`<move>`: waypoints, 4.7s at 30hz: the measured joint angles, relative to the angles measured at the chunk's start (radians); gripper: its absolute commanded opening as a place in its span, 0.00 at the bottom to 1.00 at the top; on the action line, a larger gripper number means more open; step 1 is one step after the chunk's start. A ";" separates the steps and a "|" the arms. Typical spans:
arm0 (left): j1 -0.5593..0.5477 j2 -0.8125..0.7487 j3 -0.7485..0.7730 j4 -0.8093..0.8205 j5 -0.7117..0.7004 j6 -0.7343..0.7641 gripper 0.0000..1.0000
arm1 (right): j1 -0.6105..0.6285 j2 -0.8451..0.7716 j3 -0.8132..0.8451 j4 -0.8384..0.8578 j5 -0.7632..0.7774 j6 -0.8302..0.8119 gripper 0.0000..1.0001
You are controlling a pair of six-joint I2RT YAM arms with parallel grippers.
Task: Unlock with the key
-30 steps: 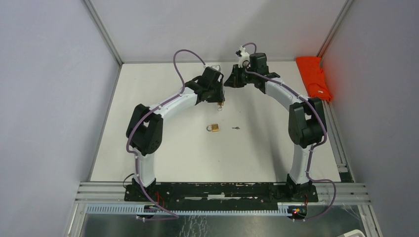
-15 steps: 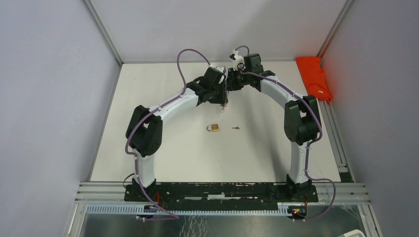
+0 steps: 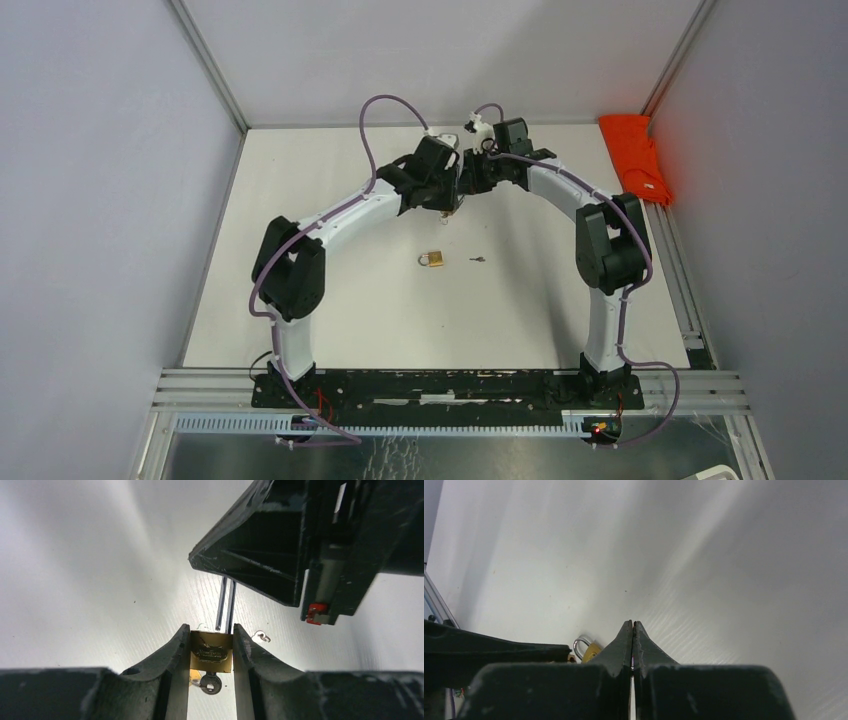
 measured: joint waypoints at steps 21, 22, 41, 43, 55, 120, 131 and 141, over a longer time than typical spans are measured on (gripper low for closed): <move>0.009 0.143 -0.054 0.161 -0.140 0.071 0.02 | -0.006 0.000 -0.076 -0.009 0.041 -0.015 0.24; 0.010 0.142 -0.055 0.164 -0.153 0.070 0.02 | -0.006 0.000 -0.076 -0.010 0.049 -0.018 0.27; 0.130 -0.029 -0.155 0.167 -0.238 -0.027 0.02 | 0.126 0.183 0.132 -0.191 0.341 -0.167 0.33; 0.127 -0.034 -0.157 0.167 -0.238 -0.027 0.02 | 0.134 0.195 0.154 -0.214 0.378 -0.178 0.33; 0.125 -0.093 -0.185 0.164 -0.239 -0.027 0.02 | 0.154 0.247 0.227 -0.254 0.513 -0.243 0.29; 0.155 -0.243 -0.296 0.140 -0.344 -0.106 0.02 | 0.278 0.181 0.132 -0.171 0.696 -0.366 0.31; 0.155 -0.245 -0.296 0.140 -0.342 -0.106 0.02 | 0.278 0.181 0.132 -0.180 0.702 -0.372 0.29; 0.155 -0.245 -0.296 0.140 -0.338 -0.106 0.02 | 0.271 0.204 0.143 -0.182 0.649 -0.343 0.31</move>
